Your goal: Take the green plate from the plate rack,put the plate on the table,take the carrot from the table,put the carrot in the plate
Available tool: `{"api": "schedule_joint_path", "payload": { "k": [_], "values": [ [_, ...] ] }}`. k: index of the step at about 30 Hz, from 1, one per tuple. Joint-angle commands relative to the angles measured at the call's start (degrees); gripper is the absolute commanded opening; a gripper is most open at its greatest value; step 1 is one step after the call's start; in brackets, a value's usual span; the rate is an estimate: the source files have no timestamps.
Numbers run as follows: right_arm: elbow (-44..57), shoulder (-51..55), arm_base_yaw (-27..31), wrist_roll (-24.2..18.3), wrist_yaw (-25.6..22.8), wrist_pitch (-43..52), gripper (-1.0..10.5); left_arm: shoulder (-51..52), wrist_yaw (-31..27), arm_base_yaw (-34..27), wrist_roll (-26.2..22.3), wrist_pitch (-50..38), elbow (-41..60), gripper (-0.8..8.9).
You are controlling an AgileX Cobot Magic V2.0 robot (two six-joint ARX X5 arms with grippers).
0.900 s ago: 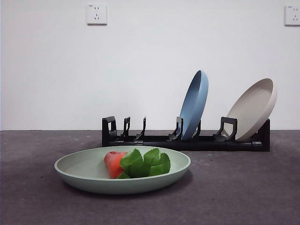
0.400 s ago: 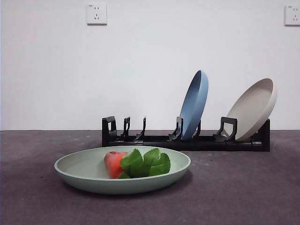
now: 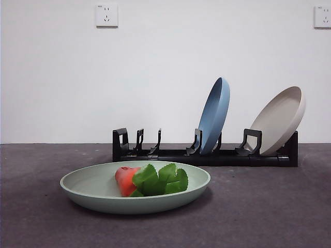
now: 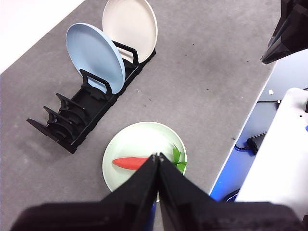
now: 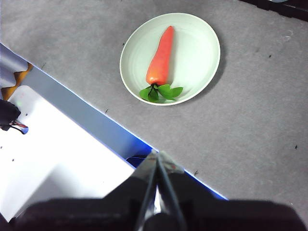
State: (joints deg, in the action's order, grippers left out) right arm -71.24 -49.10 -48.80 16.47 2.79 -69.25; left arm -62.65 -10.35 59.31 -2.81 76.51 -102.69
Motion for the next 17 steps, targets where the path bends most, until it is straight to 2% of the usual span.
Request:
{"api": "schedule_joint_path", "payload": {
  "k": [1,6,8,12,14,17],
  "values": [
    [0.2,0.0,-0.1,-0.5,-0.2,0.2,0.0,0.1,0.0,-0.1,0.3,2.7,0.1,-0.04],
    [0.2,0.0,-0.1,-0.5,-0.2,0.2,0.0,0.2,-0.2,-0.4,-0.5,1.6,0.1,-0.04],
    [0.2,0.0,-0.1,-0.5,-0.2,0.2,0.0,0.6,-0.2,-2.1,-3.5,-2.2,0.1,-0.04],
    [0.2,0.0,-0.1,-0.5,-0.2,0.2,0.0,1.7,0.5,-10.5,-12.4,-15.1,0.3,-0.03],
    [0.2,0.0,-0.1,-0.5,-0.2,0.2,0.0,2.0,2.6,-15.8,-14.1,-20.4,0.3,-0.04],
    [0.2,0.0,-0.1,-0.5,-0.2,0.2,0.0,2.7,10.6,-24.7,-14.4,-26.2,0.3,-0.04]
  ]
}}
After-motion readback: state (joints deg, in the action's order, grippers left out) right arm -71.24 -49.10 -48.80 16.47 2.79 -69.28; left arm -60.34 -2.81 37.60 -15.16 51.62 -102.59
